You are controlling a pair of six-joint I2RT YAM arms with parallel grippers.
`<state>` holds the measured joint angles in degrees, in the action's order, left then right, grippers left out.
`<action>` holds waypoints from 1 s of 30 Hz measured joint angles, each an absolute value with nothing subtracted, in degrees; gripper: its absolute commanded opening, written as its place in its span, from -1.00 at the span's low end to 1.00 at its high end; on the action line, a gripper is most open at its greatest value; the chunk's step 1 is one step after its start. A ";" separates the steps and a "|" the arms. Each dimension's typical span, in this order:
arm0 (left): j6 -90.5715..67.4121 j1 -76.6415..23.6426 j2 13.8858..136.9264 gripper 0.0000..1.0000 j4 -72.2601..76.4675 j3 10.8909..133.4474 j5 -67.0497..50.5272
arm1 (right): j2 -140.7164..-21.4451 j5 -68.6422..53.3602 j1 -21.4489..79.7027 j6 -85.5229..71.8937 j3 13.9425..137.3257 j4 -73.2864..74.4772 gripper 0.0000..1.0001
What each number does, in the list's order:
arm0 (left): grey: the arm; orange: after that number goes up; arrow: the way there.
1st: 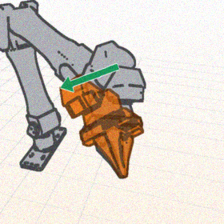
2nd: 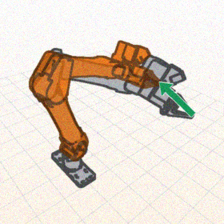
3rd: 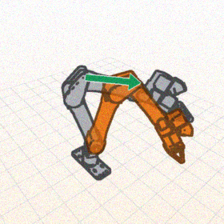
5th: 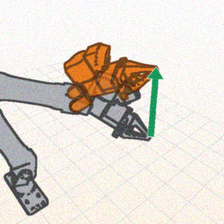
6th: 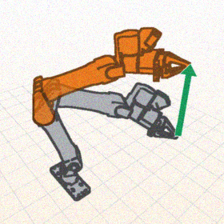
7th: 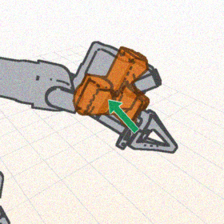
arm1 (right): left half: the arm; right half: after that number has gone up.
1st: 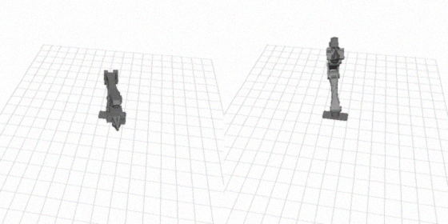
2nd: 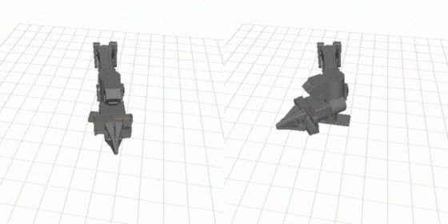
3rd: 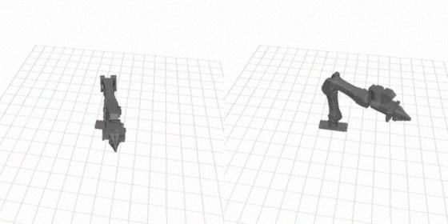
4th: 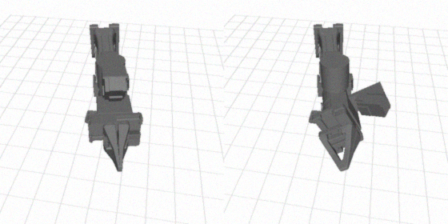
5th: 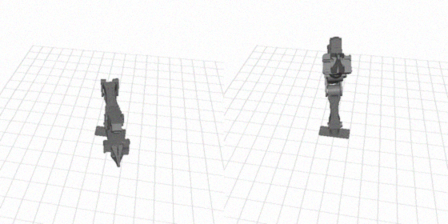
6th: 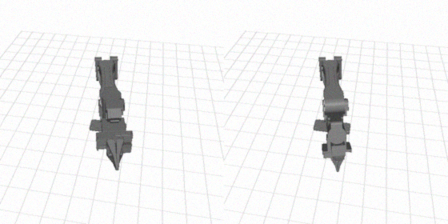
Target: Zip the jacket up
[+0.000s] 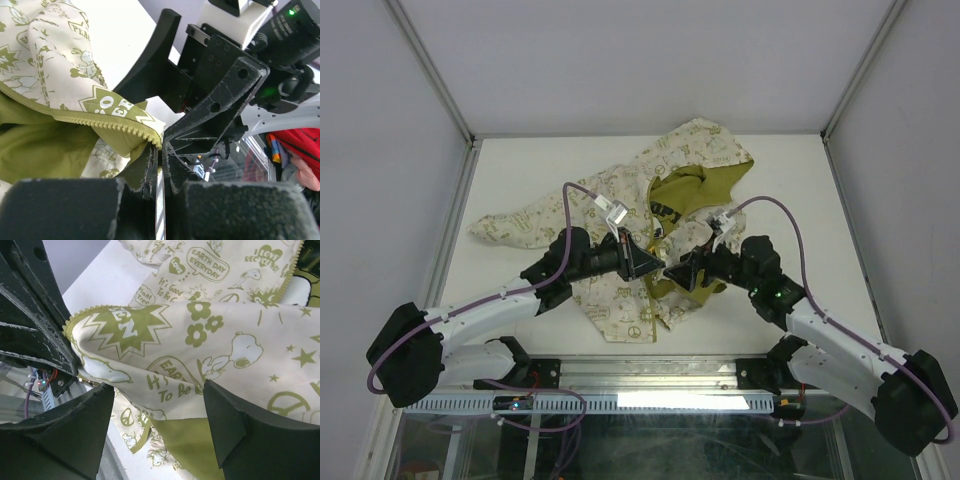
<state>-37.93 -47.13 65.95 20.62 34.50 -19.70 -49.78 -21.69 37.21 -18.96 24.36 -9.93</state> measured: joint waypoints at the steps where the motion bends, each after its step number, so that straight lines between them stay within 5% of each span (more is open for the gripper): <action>1: -37.93 -47.13 65.95 -1.00 20.62 34.50 -20.10 | -50.41 -23.18 36.51 -19.05 23.97 -11.66 0.50; 13: -37.04 -47.13 65.76 -1.00 21.04 34.50 -22.70 | -55.18 -43.16 33.21 -20.88 20.12 -28.27 0.35; 22: -36.93 -47.13 65.78 -1.00 23.07 34.50 -24.71 | -55.35 -47.07 33.19 -20.88 20.10 -31.46 0.08; 30: -36.95 -47.13 66.57 -1.00 24.08 34.50 -25.74 | -56.53 -48.40 33.19 -21.12 20.10 -32.51 -0.37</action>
<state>-36.95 -47.13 66.57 24.08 34.50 -25.74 -56.53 -48.40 33.19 -21.12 20.10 -32.51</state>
